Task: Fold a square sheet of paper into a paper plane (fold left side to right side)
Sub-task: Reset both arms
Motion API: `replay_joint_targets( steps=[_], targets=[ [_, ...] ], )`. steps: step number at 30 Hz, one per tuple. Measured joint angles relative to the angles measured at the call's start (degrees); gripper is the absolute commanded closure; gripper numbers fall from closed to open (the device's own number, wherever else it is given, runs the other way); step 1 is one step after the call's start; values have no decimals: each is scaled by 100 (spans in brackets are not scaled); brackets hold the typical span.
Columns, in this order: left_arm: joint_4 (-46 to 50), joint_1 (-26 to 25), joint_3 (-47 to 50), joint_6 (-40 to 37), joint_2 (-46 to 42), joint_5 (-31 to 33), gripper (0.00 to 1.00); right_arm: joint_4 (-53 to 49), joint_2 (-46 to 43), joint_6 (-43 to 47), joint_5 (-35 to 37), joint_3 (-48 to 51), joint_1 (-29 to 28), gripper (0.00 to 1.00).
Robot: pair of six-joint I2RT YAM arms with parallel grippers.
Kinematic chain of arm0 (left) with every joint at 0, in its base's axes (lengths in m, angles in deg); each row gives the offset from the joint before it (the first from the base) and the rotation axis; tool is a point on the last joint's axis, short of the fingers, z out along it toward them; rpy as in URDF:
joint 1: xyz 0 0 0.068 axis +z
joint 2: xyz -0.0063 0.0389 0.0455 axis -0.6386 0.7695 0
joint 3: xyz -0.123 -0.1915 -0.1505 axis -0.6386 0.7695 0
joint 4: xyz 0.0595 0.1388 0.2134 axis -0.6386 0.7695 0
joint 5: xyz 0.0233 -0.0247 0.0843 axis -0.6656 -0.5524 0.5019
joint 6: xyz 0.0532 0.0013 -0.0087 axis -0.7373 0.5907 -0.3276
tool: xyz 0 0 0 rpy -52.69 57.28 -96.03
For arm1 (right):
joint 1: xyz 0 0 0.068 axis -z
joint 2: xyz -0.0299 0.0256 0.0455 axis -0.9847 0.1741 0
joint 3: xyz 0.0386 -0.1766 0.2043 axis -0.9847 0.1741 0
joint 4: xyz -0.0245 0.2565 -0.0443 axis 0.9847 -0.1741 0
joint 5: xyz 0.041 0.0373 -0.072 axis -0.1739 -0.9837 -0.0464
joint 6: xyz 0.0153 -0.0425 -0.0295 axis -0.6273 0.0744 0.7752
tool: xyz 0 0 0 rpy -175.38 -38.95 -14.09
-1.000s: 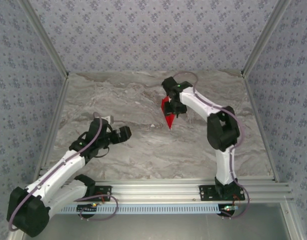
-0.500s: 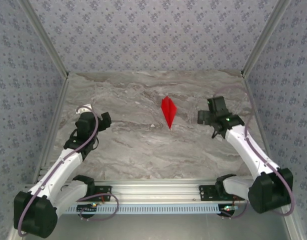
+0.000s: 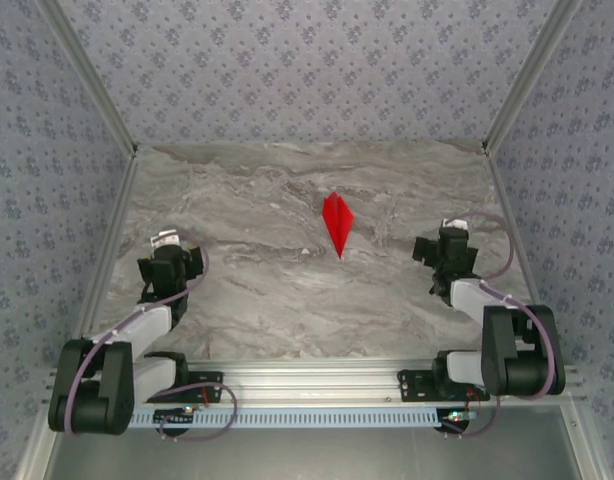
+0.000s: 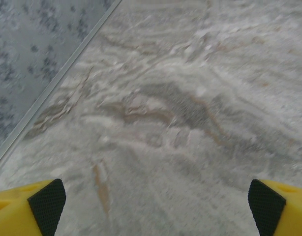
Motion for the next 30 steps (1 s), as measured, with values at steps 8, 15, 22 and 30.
replay_joint_targets(
  steps=[8,15,22,30],
  targets=[
    [-1327,365,-81,-317,905,-1108,2,1825,769,501,-531,151,31,0],
    [-2481,695,-157,-269,2072,-1906,2,2208,1209,595,-918,162,186,0],
    [-2168,693,-734,-269,2282,-2065,2,2306,1209,595,-1021,160,197,0],
    [-2092,684,-800,-269,2284,-2085,2,2323,1209,599,-1021,160,192,0]
  ],
)
